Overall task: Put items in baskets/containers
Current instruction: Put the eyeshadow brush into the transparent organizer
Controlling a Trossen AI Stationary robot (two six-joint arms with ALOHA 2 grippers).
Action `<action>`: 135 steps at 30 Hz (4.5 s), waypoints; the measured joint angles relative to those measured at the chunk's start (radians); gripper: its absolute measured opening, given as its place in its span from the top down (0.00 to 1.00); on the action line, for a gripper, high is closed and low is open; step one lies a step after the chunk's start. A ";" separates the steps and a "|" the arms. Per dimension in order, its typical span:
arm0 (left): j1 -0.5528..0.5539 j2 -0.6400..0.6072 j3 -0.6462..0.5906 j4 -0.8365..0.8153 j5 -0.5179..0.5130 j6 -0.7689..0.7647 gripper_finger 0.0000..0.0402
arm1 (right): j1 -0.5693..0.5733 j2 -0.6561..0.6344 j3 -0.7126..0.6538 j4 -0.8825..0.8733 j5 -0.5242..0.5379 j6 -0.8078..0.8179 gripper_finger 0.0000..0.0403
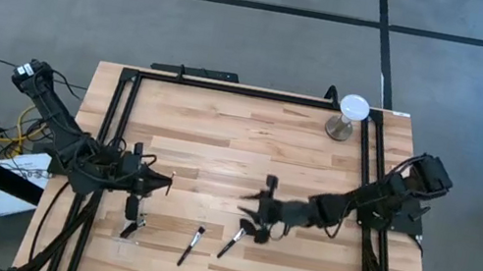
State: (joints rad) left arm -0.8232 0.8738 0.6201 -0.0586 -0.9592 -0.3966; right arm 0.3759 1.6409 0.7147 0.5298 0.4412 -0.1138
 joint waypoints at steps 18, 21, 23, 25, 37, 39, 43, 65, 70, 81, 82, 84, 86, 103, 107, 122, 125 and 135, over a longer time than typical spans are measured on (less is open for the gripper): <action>0.056 -0.024 0.000 -0.008 0.228 0.207 0.97 | -0.390 0.000 0.000 0.294 0.002 0.106 0.71; 0.109 -0.044 0.000 -0.008 0.227 0.236 0.97 | -0.429 0.000 0.000 0.296 0.001 0.106 0.71; 0.141 -0.056 0.000 -0.009 0.235 0.254 0.97 | -0.450 0.000 0.000 0.294 0.001 0.105 0.71; 0.166 -0.064 0.000 -0.007 0.262 0.268 0.97 | -0.466 0.000 0.000 0.294 0.001 0.097 0.71; 0.321 -0.068 0.000 0.010 0.271 0.367 0.97 | -0.521 0.000 0.000 0.300 0.004 0.031 0.71; 0.361 -0.068 0.000 0.035 0.270 0.375 0.97 | -0.538 0.000 0.000 0.306 0.004 0.043 0.71; 0.442 -0.068 0.000 0.101 0.278 0.424 0.97 | -0.578 0.000 0.000 0.326 0.004 0.088 0.71; 0.744 -0.067 0.000 0.195 0.604 0.602 0.97 | -0.623 -0.006 0.000 0.333 0.195 0.202 0.71; 0.752 -0.067 0.000 0.186 0.639 0.602 0.97 | -0.605 -0.006 0.011 0.340 0.242 0.204 0.71; 0.752 -0.081 0.000 0.132 0.597 0.602 0.97 | -0.604 -0.006 0.048 0.339 0.240 0.188 0.71; 0.752 -0.091 0.000 0.116 0.575 0.602 0.97 | -0.600 -0.006 0.055 0.339 0.239 0.173 0.71; 0.752 -0.116 0.000 0.079 0.531 0.598 0.97 | -0.590 -0.006 0.068 0.339 0.239 0.130 0.71; 0.752 -0.148 0.000 0.049 0.509 0.579 0.97 | -0.578 -0.006 0.082 0.339 0.238 0.070 0.71; 0.488 -0.323 -0.089 -0.147 0.699 0.351 0.97 | -0.422 -0.007 0.109 0.037 0.020 -0.149 0.71; 0.393 -0.327 -0.090 -0.143 0.703 0.283 0.97 | -0.348 -0.007 0.109 -0.128 -0.027 -0.065 0.71; 0.095 -0.350 -0.120 -0.367 0.790 -0.109 0.97 | -0.085 -0.007 0.109 -0.282 0.175 0.151 0.71; 0.030 -0.349 -0.156 -0.350 0.718 -0.100 0.97 | -0.045 -0.007 0.109 -0.248 0.194 0.200 0.71; -0.178 -0.348 -0.350 -0.082 0.531 -0.032 0.97 | 0.125 -0.007 0.109 -0.204 0.309 0.387 0.71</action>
State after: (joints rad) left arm -1.0013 0.5259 0.2698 -0.1407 -0.4278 -0.4289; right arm 0.5010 1.6341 0.8238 0.3255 0.7506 0.2728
